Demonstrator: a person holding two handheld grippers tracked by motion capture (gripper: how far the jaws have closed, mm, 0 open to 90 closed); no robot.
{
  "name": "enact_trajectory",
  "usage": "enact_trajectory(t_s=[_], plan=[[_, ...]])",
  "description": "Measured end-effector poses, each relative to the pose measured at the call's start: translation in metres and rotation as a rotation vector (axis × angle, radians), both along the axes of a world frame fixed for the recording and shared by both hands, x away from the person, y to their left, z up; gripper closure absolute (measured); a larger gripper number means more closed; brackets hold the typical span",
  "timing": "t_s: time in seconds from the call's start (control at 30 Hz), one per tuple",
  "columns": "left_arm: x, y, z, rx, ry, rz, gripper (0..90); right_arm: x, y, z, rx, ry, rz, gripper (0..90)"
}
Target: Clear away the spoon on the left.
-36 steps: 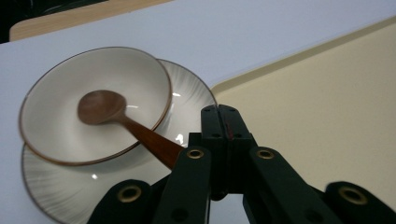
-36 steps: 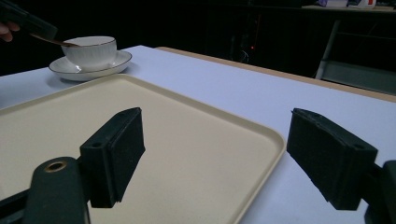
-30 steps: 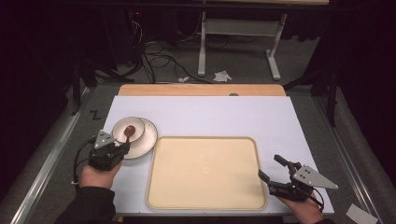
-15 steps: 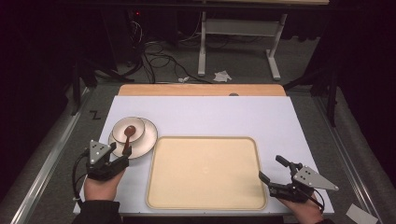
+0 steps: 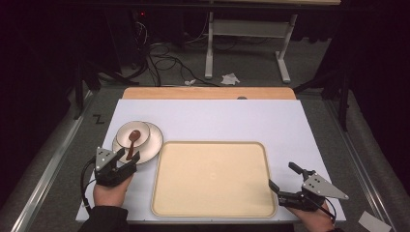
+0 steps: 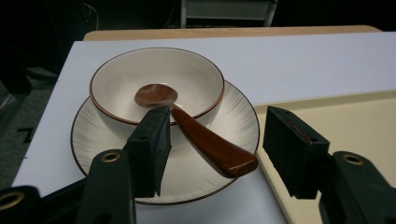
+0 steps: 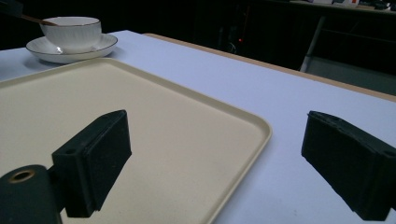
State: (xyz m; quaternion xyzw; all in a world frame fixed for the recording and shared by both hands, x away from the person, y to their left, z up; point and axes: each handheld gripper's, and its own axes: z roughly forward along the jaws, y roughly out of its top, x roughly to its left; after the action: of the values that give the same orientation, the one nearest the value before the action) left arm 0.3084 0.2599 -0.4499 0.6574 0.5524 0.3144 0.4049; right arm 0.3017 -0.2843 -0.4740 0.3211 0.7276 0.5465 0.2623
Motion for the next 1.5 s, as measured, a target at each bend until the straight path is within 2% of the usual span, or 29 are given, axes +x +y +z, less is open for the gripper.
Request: enact_trajectory(t_s=[0.1,0.13,0.2,0.27,0.33,0.4,0.5,0.6,0.83,1.1,1.3,1.4,1.5], plan=[[0.004,0.0,-0.003,-0.016,0.009,0.014,40.6,0.0,0.0,-0.001,-0.007,-0.006,0.0,7.7],[0.004,0.001,-0.005,-0.027,-0.001,0.02,40.4,0.0,0.0,-0.001,-0.017,-0.007,-0.003,10.4],[0.006,0.002,-0.011,-0.022,0.003,0.019,40.4,0.0,0.0,-0.002,-0.022,0.0,-0.008,18.7],[0.007,0.003,-0.016,-0.032,-0.005,0.006,40.4,0.0,0.001,-0.003,-0.034,0.002,-0.023,13.5],[0.008,0.003,-0.019,-0.037,-0.014,-0.001,40.5,0.0,0.001,-0.004,-0.048,0.004,-0.026,17.2],[0.007,0.003,-0.02,-0.064,-0.026,-0.009,40.5,-0.002,0.001,-0.004,-0.052,0.004,-0.034,16.7],[0.008,0.003,-0.02,-0.092,-0.022,-0.008,41.1,-0.003,0.0,-0.004,-0.057,-0.011,-0.041,16.3],[0.01,0.003,-0.02,-0.088,-0.014,-0.007,41.4,-0.003,-0.001,-0.003,-0.062,-0.016,-0.052,16.4],[0.012,-0.001,-0.022,-0.077,-0.006,-0.021,50.6,-0.002,-0.013,0.004,-0.018,-0.019,-0.116,16.4],[0.014,-0.003,-0.021,-0.06,-0.001,-0.004,61.3,0.0,-0.028,0.007,-0.005,-0.006,-0.115,16.4],[0.016,-0.003,-0.023,-0.057,0.017,0.013,70.7,-0.001,-0.03,0.007,0.015,-0.009,-0.13,16.5],[0.016,-0.003,-0.024,-0.042,0.021,0.02,74.8,-0.001,-0.028,0.005,0.007,-0.005,-0.127,16.5],[0.015,-0.001,-0.024,-0.046,0.023,0.027,77.5,-0.001,-0.026,0.004,-0.003,0.001,-0.116,16.5]])
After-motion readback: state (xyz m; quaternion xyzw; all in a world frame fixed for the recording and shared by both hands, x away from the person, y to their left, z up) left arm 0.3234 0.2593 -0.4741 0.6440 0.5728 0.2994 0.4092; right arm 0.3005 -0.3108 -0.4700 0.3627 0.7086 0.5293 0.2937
